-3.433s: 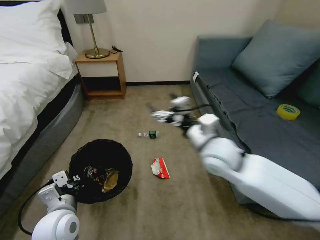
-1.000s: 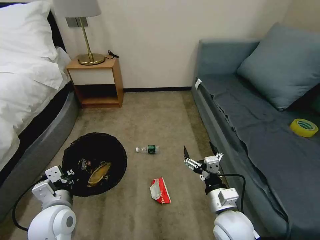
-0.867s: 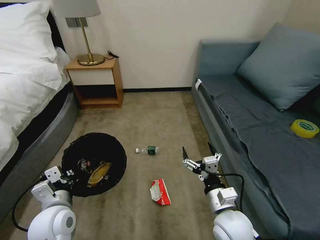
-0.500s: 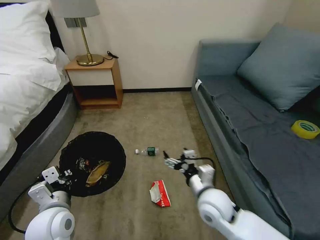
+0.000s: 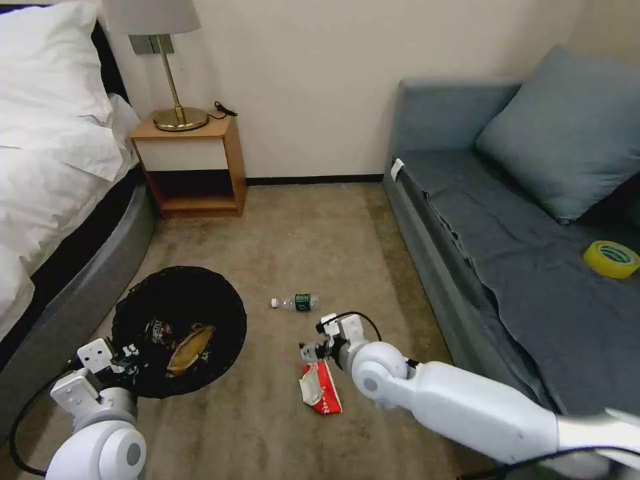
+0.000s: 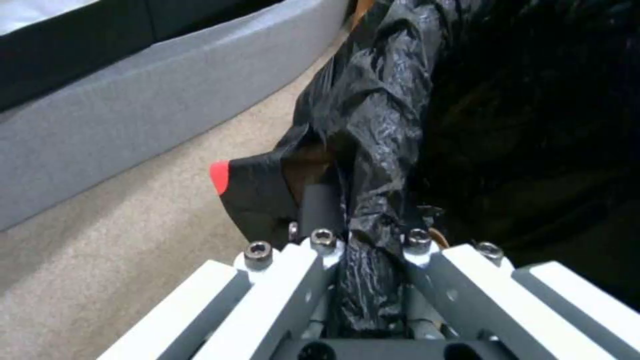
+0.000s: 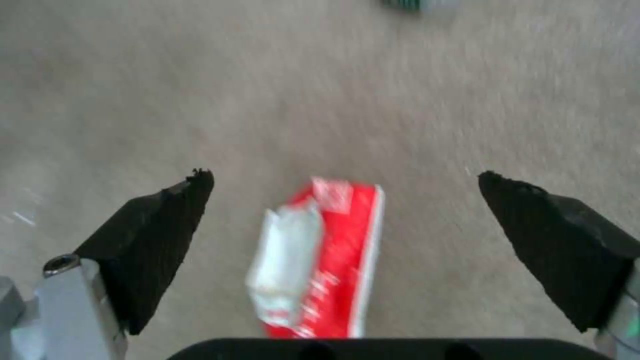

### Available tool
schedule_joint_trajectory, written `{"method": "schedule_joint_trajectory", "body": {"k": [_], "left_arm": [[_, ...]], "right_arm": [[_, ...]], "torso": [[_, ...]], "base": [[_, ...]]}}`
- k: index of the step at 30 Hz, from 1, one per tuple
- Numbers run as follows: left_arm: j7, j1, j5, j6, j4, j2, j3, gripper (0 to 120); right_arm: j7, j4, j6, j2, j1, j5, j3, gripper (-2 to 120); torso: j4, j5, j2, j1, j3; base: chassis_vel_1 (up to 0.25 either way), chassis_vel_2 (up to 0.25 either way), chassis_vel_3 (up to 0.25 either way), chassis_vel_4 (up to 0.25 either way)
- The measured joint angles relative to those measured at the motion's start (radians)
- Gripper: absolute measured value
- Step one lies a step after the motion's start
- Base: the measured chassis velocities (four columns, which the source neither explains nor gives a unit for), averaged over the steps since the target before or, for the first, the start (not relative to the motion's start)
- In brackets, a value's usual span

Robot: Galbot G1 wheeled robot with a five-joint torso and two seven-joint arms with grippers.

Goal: Pick up the trash bin, then pick up the garbage on the floor and place it into the trash bin.

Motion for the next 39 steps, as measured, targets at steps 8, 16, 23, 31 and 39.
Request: {"method": "schedule_joint_trajectory", "body": {"k": [8,16,23,31,39], "left_arm": [[0.003,-0.001,-0.001,-0.005,0.008,0.002,-0.01,3],[0.003,-0.007,-0.002,-0.006,0.012,0.0,-0.007,3],[0.004,-0.005,-0.002,-0.008,0.012,-0.002,-0.006,3],[0.004,0.0,-0.003,-0.012,0.007,-0.003,-0.009,3],[0.005,0.0,-0.003,-0.015,0.009,-0.004,-0.011,3]], "right_arm": [[-0.069,-0.149,-0.015,0.071,0.07,0.023,-0.143,100],[-0.097,-0.235,0.036,0.161,0.069,-0.001,-0.249,98],[-0.121,-0.317,0.071,0.22,0.079,-0.027,-0.286,93],[-0.138,-0.379,0.088,0.215,0.072,-0.073,-0.294,90],[-0.155,-0.4,0.101,0.195,0.043,-0.118,-0.291,79]], "torso": [[0.0,0.0001,0.0,0.0,0.0],[-0.0001,0.0,0.0,0.0,0.0],[0.0,0.0001,0.0,0.0,0.0],[-0.0001,0.0002,0.0,0.0,0.0],[-0.0001,0.0002,0.0,0.0,0.0]], "base": [[0.0,0.0,0.0,0.0],[0.0,0.0,0.0,0.0],[0.0,0.0,0.0,0.0],[0.0,0.0,0.0,0.0],[0.0,0.0,0.0,0.0]]}}
